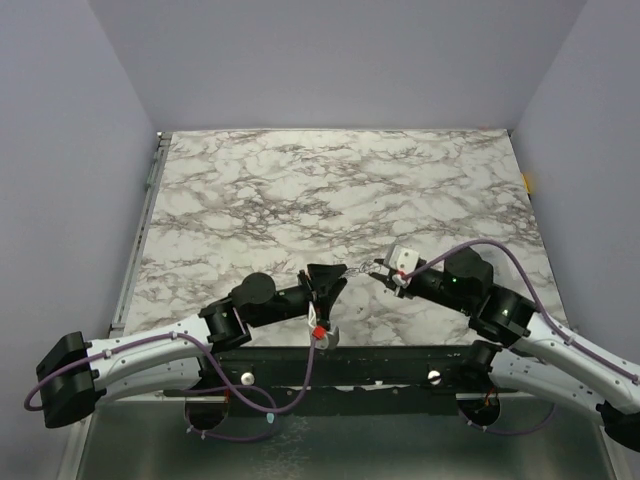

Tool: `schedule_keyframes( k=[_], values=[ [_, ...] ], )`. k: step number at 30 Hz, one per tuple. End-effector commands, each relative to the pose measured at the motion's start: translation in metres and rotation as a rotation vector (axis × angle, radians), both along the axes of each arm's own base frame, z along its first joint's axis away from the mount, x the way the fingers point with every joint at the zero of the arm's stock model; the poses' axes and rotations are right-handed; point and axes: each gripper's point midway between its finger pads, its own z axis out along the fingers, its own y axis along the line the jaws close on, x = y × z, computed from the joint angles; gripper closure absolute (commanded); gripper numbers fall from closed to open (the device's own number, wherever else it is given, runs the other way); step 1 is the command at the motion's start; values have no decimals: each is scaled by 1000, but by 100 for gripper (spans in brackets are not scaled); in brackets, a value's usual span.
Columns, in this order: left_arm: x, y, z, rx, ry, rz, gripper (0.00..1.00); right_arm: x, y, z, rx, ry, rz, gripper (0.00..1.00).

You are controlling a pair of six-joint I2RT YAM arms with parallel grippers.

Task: Put the keys on the keyring

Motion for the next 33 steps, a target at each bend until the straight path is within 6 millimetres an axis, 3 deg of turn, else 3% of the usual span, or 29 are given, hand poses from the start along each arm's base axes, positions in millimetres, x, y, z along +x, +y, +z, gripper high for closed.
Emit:
schedule_keyframes(
  k=[1, 9, 10, 17, 21, 27, 33],
  values=[
    [-7, -2, 8, -66, 111, -20, 48, 0, -10, 20, 6, -156, 23, 99],
    [-16, -8, 27, -119, 309, -82, 2, 12, -12, 27, -109, -320, 44, 99],
    [-17, -10, 31, -140, 345, -95, 1, 12, -12, 27, -123, -337, 54, 100],
    [-4, -22, 56, -299, 673, -91, 1, 9, -17, 34, -169, -485, 99, 100],
    [-6, -23, 62, -272, 734, -223, 4, 0, -16, 38, -178, -560, 161, 99],
    [2, -31, 58, -236, 830, -283, 18, -11, -19, 47, -156, -641, 202, 99],
    [-12, -45, 48, -158, 963, -401, 24, -15, -22, 47, -175, -690, 218, 100]
  ],
)
